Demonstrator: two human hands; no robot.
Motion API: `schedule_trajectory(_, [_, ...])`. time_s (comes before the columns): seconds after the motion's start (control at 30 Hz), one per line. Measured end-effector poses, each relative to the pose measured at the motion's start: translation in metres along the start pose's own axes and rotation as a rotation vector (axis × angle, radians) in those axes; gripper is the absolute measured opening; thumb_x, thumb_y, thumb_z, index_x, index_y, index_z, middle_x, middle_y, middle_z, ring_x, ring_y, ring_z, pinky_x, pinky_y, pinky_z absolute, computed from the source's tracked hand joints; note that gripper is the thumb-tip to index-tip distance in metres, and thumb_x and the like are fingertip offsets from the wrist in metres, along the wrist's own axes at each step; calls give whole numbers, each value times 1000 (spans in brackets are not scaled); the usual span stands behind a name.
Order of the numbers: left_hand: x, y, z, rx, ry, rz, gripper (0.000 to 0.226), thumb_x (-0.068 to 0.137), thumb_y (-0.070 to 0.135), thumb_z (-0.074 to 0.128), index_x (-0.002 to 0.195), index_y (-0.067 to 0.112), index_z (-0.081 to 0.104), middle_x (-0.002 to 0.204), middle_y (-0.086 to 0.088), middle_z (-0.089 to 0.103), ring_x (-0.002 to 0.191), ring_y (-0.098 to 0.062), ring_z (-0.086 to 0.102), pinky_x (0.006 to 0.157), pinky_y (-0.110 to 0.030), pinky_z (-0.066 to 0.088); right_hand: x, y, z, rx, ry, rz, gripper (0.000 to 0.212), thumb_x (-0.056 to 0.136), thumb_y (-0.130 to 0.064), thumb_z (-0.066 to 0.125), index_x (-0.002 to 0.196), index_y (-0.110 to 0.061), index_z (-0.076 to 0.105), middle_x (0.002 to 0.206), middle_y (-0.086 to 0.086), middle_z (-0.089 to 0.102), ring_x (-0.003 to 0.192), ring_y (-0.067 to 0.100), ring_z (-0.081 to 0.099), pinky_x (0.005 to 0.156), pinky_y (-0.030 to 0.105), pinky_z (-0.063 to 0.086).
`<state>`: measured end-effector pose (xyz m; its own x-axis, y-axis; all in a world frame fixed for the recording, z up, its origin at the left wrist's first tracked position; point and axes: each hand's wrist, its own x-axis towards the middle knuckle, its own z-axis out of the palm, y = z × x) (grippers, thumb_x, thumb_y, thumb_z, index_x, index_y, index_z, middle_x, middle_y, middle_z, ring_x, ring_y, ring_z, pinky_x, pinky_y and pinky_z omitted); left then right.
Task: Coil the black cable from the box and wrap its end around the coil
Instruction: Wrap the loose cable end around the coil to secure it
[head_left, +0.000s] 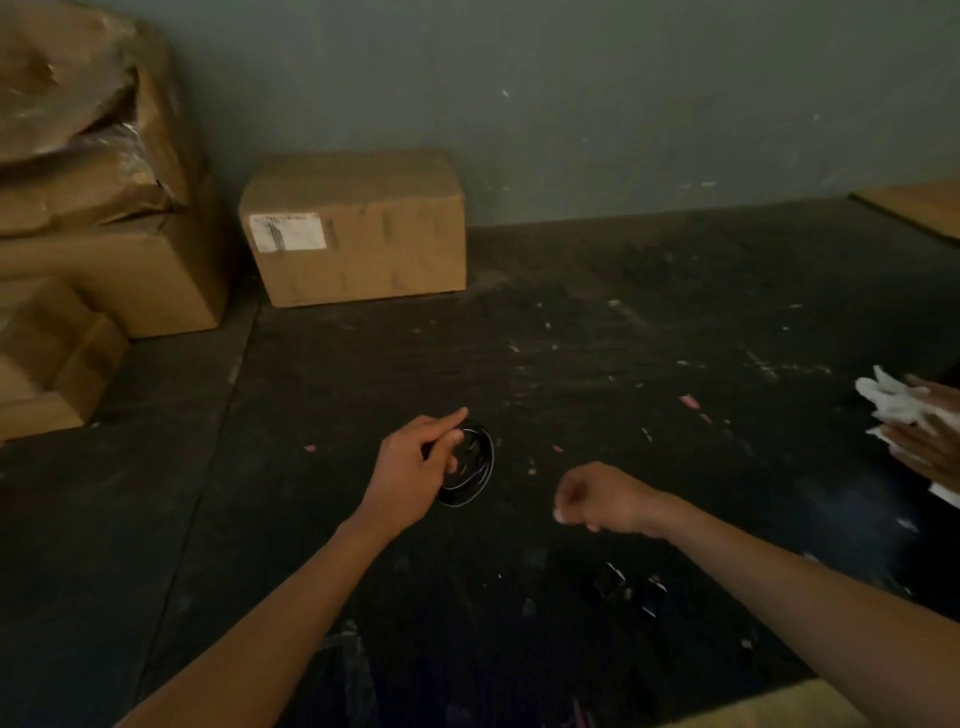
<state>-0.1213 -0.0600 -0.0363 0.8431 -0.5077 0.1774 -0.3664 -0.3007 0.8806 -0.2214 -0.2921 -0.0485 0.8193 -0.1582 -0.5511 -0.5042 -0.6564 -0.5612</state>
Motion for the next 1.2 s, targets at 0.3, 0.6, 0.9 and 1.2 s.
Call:
schedule_trajectory(0.3, [-6,-18,15,-240,-17,-296,33,99,13,51,130,21,60,79,-2,62,53,-2,54,67,-27,59,-12,58,21,-524,-201,154,45,84,-31,71,122,-19,50,124,8,54,106,24,57,88,38,50])
schedule_trajectory(0.6, [-10,-25,11,-140,-55,-386,32,103,19,42,127,29,60,101,-7,66,42,-4,38,40,-17,32,-1,58,34,-542,-160,-168,29,92,-17,57,117,-32,52,119,1,47,103,18,54,88,38,48])
schedule_trajectory(0.9, [-7,-25,1,-104,-68,-435,33,105,20,34,119,31,62,87,-10,61,49,-7,40,46,-20,33,15,33,39,-534,-230,-259,23,85,-21,69,105,-18,56,115,4,53,101,18,53,85,36,47])
schedule_trajectory(1.2, [-10,-21,-10,14,-98,-419,25,104,17,36,126,30,39,71,-4,51,46,-7,42,41,-19,35,23,-22,22,-19,-52,-319,15,90,-18,66,95,-31,62,88,-6,65,79,7,64,81,33,55])
